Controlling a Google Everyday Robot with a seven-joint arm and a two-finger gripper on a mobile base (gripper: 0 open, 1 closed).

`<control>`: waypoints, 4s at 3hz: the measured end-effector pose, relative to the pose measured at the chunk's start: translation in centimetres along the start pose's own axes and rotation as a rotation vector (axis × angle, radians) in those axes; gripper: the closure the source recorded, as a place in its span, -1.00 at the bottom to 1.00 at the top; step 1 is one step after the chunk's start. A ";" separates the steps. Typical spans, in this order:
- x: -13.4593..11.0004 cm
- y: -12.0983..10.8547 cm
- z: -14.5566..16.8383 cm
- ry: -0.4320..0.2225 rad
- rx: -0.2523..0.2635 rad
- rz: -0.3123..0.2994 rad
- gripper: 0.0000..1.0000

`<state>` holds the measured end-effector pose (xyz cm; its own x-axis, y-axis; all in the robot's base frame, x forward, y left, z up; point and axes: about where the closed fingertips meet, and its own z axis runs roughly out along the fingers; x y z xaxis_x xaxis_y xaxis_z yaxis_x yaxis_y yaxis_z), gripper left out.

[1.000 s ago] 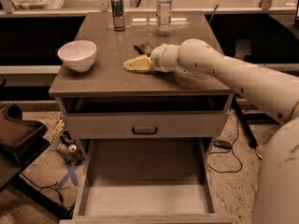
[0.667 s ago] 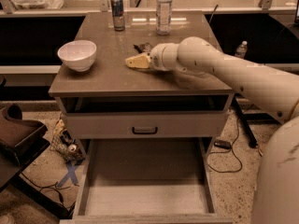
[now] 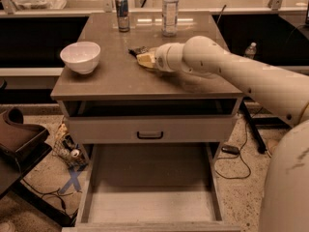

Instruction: Place rxbar chocolate into middle drawer

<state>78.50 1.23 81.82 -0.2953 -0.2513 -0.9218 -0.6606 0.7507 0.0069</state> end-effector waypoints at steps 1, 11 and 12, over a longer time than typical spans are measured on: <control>-0.3 -0.1 -0.2 0.000 0.001 -0.003 1.00; 14.5 6.0 -32.9 -0.023 -0.134 -0.110 1.00; 19.2 9.3 -30.5 -0.075 -0.202 -0.080 1.00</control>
Offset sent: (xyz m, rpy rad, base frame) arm 0.0084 -0.0470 0.1051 -0.0615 -0.0710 -0.0058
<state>45.63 -15.31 76.01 -0.1895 -0.2531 -0.9487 -0.8069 0.5906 0.0036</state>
